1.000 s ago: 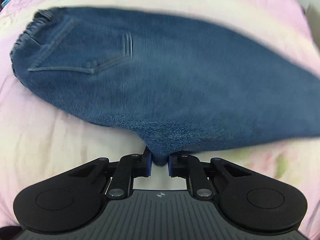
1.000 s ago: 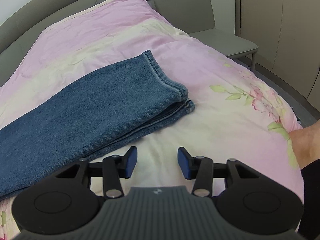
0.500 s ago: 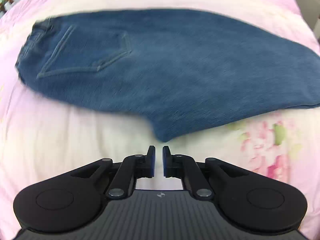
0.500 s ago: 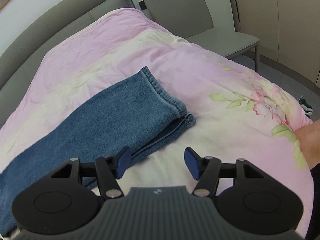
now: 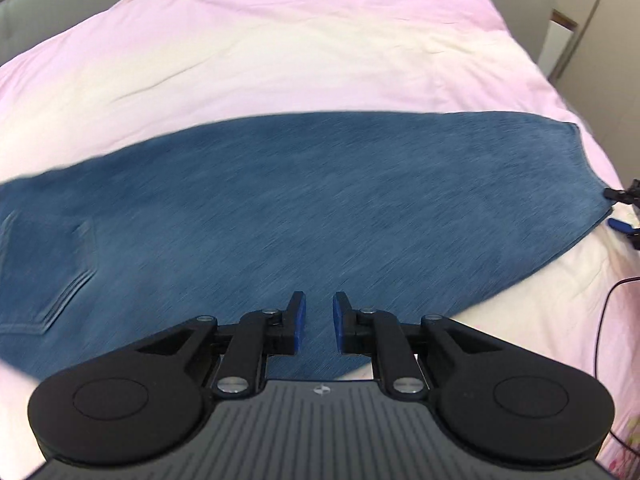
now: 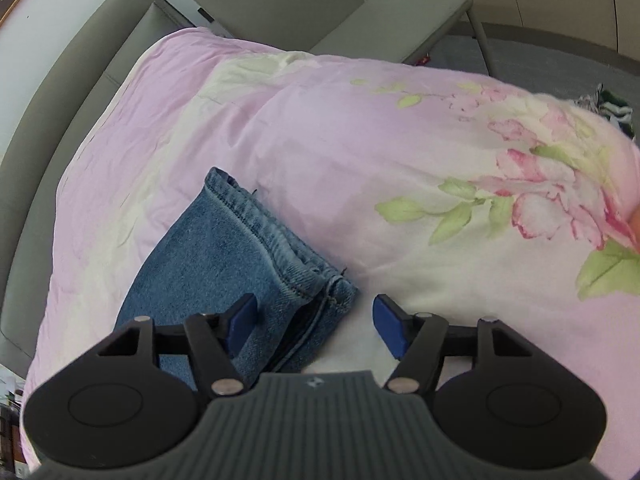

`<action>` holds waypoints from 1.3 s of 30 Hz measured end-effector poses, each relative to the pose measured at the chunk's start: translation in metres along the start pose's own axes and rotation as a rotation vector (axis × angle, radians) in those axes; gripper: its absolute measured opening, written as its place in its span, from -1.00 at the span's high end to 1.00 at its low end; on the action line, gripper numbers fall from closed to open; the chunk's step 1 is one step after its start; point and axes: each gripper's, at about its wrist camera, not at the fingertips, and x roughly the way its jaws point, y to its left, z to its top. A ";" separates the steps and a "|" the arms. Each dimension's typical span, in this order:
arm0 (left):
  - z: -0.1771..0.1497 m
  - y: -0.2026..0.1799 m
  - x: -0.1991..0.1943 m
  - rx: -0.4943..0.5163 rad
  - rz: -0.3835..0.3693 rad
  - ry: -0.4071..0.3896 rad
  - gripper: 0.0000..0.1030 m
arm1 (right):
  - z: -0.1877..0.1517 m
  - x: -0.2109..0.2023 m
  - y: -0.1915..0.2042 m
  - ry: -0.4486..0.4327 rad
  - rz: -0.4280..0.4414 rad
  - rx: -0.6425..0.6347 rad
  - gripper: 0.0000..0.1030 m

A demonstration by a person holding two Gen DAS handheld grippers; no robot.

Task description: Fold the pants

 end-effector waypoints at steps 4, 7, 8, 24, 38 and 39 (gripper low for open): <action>0.019 -0.025 0.019 0.050 -0.046 -0.013 0.66 | -0.001 0.012 -0.007 0.034 0.021 0.031 0.33; 0.028 -0.047 0.030 0.113 -0.101 -0.030 0.66 | -0.001 0.008 -0.010 0.025 0.038 0.060 0.62; 0.031 -0.056 0.034 0.141 -0.120 -0.036 0.66 | -0.001 0.005 -0.007 0.014 0.033 0.042 0.67; 0.021 -0.156 0.097 0.436 -0.252 0.032 0.66 | 0.000 -0.024 0.031 -0.104 0.001 -0.141 0.71; 0.004 -0.130 0.065 0.323 -0.331 0.023 0.65 | -0.039 -0.113 0.187 -0.309 0.062 -0.590 0.73; 0.000 -0.121 0.054 0.313 -0.334 0.007 0.65 | -0.043 -0.118 0.202 -0.305 0.067 -0.618 0.73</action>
